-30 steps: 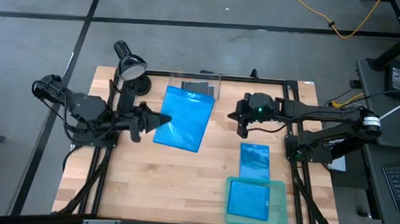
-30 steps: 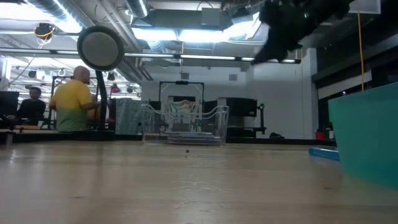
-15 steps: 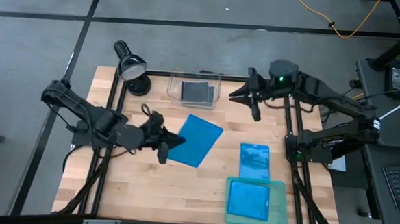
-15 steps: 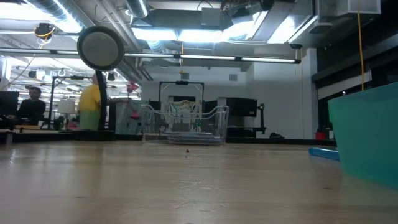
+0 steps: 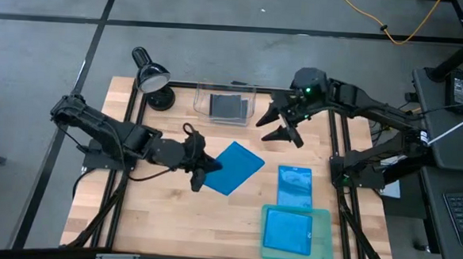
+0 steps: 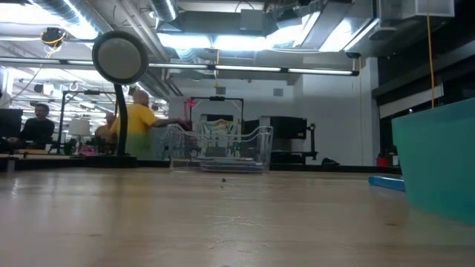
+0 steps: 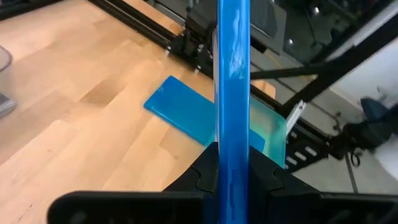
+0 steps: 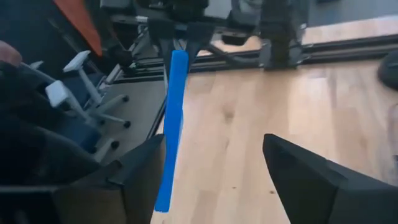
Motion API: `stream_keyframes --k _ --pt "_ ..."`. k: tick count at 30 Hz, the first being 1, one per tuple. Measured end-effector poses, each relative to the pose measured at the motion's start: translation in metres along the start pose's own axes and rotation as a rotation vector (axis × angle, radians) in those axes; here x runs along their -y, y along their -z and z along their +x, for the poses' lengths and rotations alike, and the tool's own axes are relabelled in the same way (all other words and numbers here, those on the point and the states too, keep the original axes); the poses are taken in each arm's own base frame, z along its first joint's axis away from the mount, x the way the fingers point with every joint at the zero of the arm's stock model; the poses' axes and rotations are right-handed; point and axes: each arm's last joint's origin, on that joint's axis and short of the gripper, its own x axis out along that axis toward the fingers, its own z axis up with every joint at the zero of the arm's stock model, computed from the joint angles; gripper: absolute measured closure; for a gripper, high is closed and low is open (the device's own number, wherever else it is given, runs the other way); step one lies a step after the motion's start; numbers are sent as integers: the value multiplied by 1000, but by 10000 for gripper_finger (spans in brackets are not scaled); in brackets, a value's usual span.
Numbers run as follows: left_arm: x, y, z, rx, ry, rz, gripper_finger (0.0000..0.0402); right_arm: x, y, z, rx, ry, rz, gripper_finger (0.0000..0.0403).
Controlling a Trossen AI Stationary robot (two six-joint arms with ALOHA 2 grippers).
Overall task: Pick & place jewel cases by type
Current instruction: Put the top blue cd case into the green bin
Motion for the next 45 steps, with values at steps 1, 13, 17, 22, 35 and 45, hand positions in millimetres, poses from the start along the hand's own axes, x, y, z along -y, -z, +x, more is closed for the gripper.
stream_keyframes --k 1,13,17,22,35,45 --pt "-2 -1 1 -10 7 9 376 0 1 4 -9 -7 12 130" --pt "-23 -20 11 -54 38 56 376 -15 3 44 -56 -102 68 142" --pt "-27 -24 13 -55 49 48 376 -15 4 56 -65 -80 80 142" --pt "-28 -29 13 -34 78 61 376 -12 7 68 -87 -77 93 144" --pt "-27 -30 13 -17 81 59 368 -10 6 72 -77 -77 130 315" --pt "-24 -37 -11 -26 187 41 337 -13 4 67 -60 -87 151 360"
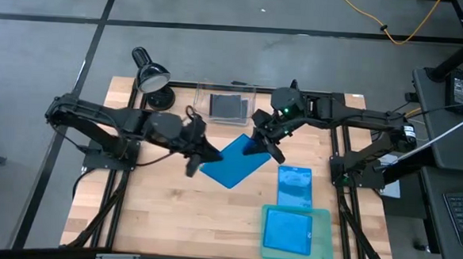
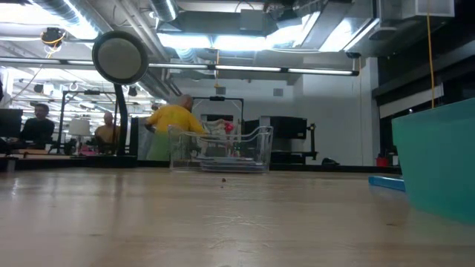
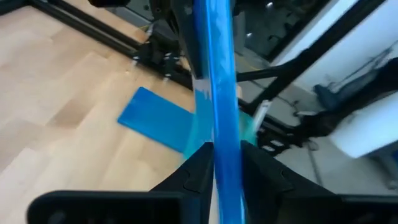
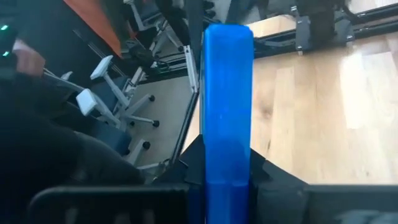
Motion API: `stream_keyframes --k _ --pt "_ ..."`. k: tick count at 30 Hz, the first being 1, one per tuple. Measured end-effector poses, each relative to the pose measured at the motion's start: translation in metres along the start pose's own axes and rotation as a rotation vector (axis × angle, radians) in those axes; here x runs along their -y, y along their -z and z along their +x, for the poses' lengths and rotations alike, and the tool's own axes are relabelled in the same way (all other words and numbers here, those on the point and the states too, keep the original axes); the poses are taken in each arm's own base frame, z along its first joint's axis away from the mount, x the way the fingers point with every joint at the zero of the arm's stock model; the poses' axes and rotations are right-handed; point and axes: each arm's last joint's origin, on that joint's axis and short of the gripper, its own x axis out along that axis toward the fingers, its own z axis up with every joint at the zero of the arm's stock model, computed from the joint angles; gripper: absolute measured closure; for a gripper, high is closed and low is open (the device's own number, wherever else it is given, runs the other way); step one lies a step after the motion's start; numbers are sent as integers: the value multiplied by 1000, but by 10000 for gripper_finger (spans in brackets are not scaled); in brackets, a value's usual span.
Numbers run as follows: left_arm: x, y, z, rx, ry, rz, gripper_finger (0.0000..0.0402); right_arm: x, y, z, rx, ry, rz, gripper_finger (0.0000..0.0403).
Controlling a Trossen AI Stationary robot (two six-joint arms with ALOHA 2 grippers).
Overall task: Pick & place jewel cases by type
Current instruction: Put the top blue cd case into the green bin
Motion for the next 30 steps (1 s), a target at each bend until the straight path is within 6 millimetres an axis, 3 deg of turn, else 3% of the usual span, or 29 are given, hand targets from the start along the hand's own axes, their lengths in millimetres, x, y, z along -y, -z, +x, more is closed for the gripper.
stream_keyframes --k 5,10,16,23,30 --pt "8 -3 -41 11 61 -8 322 -6 3 -11 -14 20 48 360" --pt "5 2 -80 26 -24 7 318 -16 14 -34 -64 122 162 360" --pt "1 5 -112 100 -126 46 319 -46 32 -59 -101 229 348 360" --pt "-3 10 -119 81 -194 119 318 -92 55 -77 -57 338 581 359" --pt "-6 16 -112 14 -240 194 322 -138 83 -68 -2 425 801 359"
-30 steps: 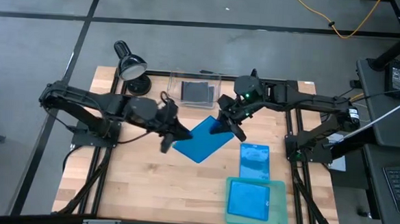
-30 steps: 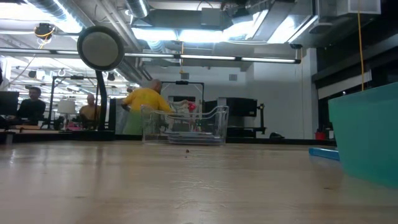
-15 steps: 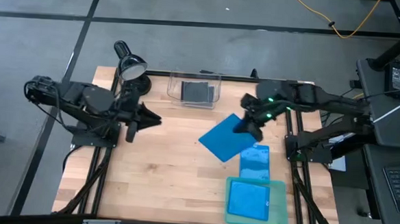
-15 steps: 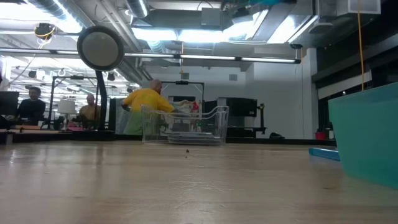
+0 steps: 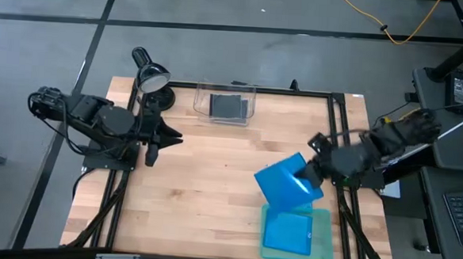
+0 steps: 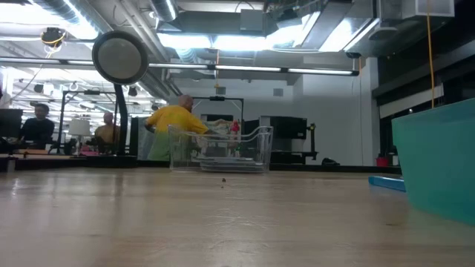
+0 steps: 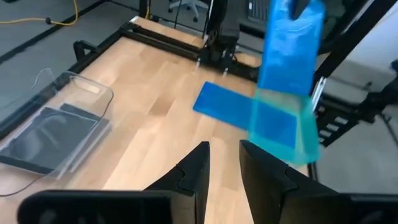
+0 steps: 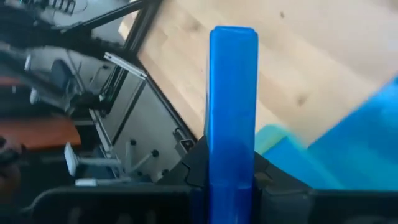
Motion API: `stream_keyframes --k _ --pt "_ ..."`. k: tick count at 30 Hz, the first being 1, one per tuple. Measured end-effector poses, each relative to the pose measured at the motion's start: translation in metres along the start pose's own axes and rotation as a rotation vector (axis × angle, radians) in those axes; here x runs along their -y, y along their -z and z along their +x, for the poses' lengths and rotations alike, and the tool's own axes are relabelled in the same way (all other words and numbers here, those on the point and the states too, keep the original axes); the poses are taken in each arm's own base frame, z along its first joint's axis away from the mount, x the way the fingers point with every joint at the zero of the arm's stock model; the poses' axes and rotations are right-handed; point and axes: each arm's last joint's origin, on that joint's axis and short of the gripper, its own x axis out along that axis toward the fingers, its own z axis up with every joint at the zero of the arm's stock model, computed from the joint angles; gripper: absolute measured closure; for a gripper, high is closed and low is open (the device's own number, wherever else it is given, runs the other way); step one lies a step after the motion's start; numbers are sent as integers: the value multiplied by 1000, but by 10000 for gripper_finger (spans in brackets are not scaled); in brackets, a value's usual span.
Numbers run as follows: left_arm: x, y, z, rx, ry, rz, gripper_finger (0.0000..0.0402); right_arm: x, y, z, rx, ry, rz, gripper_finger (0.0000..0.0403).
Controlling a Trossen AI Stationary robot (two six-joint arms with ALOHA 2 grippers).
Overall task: Pick & place jewel cases by type
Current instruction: Put the top blue cd case into the green bin
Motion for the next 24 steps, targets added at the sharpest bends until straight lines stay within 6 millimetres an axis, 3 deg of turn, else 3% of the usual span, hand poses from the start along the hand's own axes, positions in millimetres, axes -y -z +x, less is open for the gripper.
stream_keyframes --k 7,15,24 --pt "0 5 4 -58 -13 91 323 -13 55 10 55 26 205 358" --pt "-1 7 4 -78 -20 172 320 -14 119 41 41 178 295 358" --pt "-1 7 4 -82 -20 174 324 -12 144 82 40 324 236 358"
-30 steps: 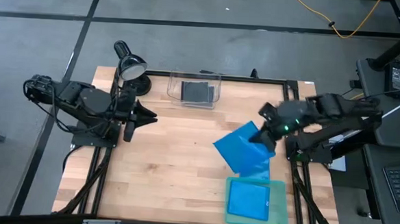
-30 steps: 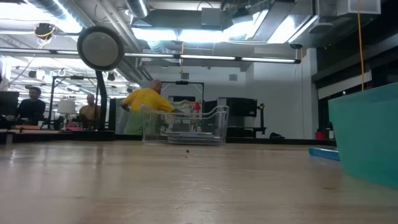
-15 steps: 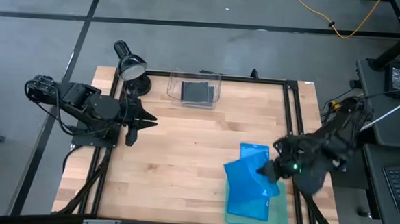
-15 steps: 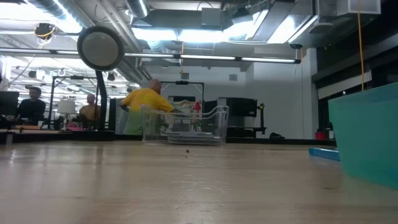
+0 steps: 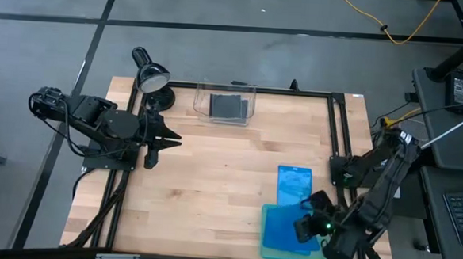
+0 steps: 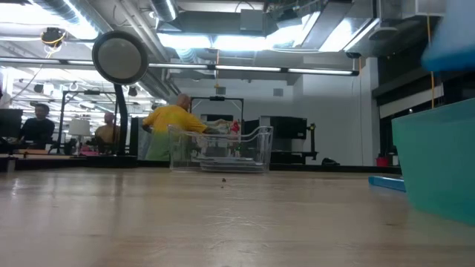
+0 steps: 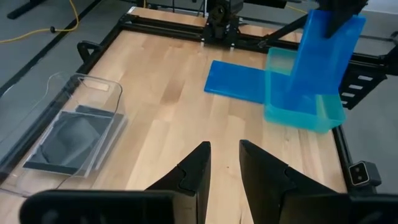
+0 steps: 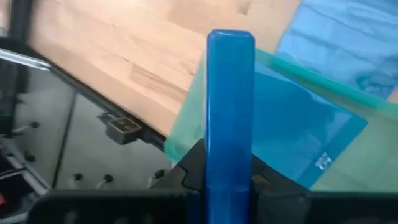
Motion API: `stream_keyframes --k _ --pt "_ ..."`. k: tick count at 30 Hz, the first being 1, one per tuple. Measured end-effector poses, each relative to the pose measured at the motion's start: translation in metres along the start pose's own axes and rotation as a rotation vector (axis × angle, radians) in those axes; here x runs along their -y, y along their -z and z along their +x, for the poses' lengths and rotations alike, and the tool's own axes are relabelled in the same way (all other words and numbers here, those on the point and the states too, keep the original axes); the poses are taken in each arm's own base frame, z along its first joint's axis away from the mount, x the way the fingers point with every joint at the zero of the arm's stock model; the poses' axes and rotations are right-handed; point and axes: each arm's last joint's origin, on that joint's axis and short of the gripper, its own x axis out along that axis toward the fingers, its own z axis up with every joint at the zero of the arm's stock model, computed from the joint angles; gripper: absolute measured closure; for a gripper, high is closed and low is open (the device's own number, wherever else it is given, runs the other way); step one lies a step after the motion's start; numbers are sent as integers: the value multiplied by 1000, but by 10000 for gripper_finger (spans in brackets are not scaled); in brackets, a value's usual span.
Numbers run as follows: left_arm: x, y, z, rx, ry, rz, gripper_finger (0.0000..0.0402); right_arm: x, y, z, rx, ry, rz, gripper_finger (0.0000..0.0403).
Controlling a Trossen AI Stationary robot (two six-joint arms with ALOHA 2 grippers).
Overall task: Pick & place jewel cases by type
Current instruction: Put the top blue cd case into the green bin
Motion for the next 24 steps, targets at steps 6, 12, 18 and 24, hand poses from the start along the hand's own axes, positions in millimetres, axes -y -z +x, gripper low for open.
stream_keyframes --k 6,12,18,24 --pt "1 0 0 -14 35 0 323 -3 5 16 -27 75 4 358" --pt "1 0 0 -16 39 -27 326 -5 3 20 -34 76 18 358" --pt "1 0 0 -15 38 -43 327 -1 8 39 -65 61 41 358" --pt "1 0 0 -12 38 -48 325 3 7 58 -59 45 65 358"
